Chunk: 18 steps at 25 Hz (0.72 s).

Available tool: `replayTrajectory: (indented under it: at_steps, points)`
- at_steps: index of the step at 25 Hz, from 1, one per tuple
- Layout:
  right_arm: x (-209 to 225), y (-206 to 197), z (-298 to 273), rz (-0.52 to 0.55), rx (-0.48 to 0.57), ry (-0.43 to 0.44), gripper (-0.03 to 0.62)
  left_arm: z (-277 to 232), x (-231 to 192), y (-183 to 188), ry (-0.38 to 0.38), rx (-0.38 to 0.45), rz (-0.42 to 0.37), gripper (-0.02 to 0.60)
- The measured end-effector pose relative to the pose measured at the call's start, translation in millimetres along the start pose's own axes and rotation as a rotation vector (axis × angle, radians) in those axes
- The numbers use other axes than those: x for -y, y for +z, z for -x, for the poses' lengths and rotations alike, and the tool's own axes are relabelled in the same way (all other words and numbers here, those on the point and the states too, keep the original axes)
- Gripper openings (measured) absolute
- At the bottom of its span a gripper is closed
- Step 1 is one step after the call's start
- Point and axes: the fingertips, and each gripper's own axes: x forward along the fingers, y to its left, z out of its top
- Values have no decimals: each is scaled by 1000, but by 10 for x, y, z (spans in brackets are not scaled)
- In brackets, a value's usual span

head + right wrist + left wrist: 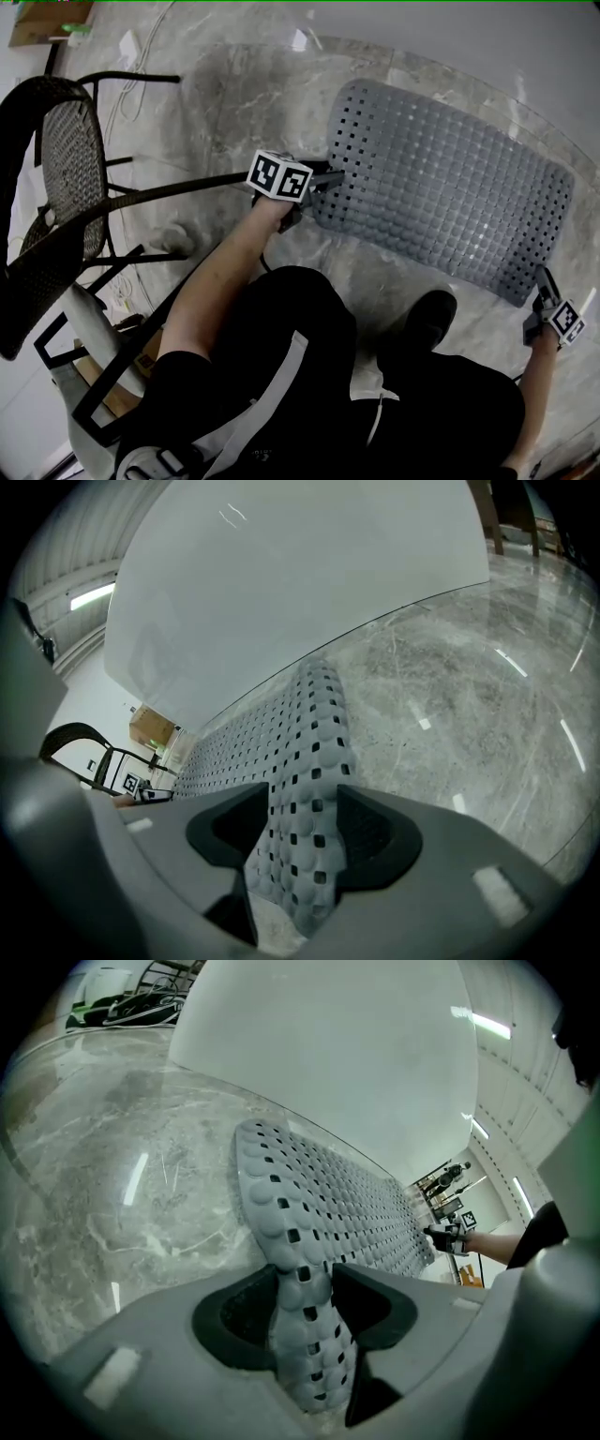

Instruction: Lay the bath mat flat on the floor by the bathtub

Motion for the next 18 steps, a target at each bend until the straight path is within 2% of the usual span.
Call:
replayTrajectory:
  at_steps: [8,12,18]
  points:
    - [39,-7,8,-11,1,1,227,42,132,100,-84,55,5,193]
    - [52,1,6,-6,11,-6,225,-22,140,89,-40,-3,-77,192]
    - [53,-5,49,-5,7,-29,227,-31,188,87,11,-55,-148,123]
